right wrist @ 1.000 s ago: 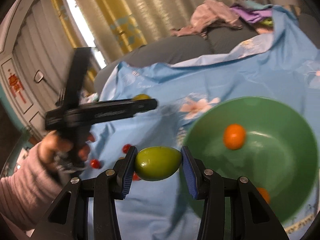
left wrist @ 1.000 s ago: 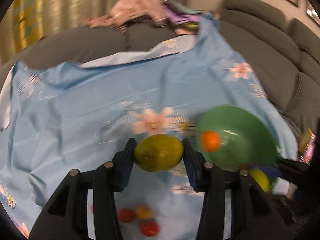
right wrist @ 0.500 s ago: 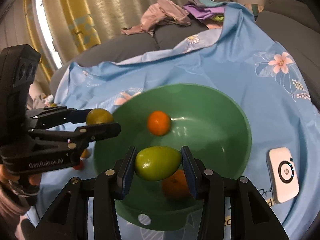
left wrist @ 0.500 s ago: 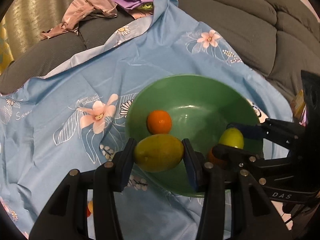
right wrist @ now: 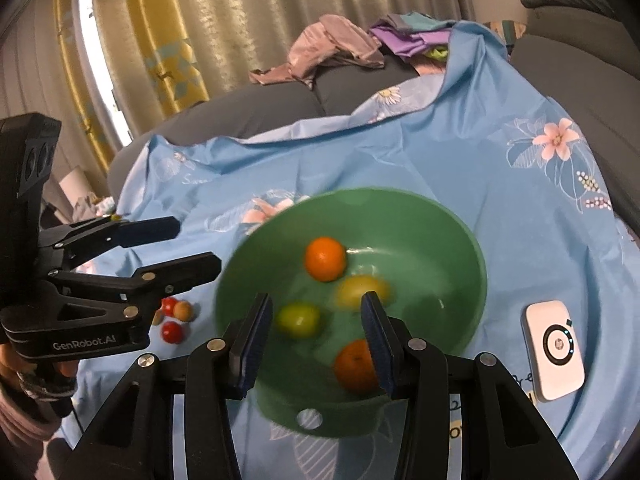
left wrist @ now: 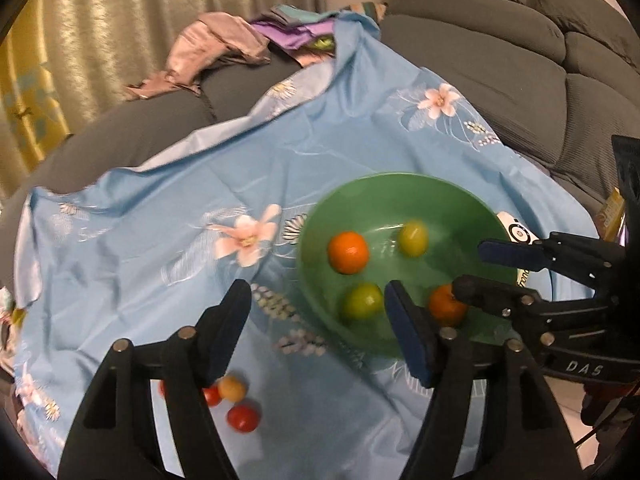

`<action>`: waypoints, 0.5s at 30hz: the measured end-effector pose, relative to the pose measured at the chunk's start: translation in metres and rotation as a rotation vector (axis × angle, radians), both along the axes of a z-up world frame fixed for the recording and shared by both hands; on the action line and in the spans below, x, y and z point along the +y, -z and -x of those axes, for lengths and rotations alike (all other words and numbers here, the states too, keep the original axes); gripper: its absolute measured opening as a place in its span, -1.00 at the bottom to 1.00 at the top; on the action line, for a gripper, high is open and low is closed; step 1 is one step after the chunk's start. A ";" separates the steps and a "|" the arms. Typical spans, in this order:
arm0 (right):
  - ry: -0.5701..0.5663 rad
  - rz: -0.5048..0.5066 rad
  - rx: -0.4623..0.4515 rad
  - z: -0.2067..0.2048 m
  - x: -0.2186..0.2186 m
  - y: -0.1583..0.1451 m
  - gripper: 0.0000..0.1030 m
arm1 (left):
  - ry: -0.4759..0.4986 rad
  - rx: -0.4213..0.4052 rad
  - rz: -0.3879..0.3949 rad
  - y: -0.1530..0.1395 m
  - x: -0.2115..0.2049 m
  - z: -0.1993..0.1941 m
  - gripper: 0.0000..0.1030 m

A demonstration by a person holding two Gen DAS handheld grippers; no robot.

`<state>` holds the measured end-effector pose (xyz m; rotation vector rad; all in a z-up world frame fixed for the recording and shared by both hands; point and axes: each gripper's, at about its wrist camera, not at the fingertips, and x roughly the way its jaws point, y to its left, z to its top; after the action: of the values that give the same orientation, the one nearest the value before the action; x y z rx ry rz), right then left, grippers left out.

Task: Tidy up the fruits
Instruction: 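Withdraw both tools from the bowl back over the tomatoes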

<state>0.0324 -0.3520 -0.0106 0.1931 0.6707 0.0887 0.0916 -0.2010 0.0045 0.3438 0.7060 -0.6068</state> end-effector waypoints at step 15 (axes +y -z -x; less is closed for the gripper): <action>-0.164 0.005 -0.047 0.031 0.063 -0.032 -0.10 | -0.185 -0.039 -0.013 -0.017 0.071 0.058 0.64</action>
<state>0.0017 -0.2890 0.0217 0.1308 0.6387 0.2482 0.0339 -0.1301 0.0215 0.2980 0.6956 -0.4188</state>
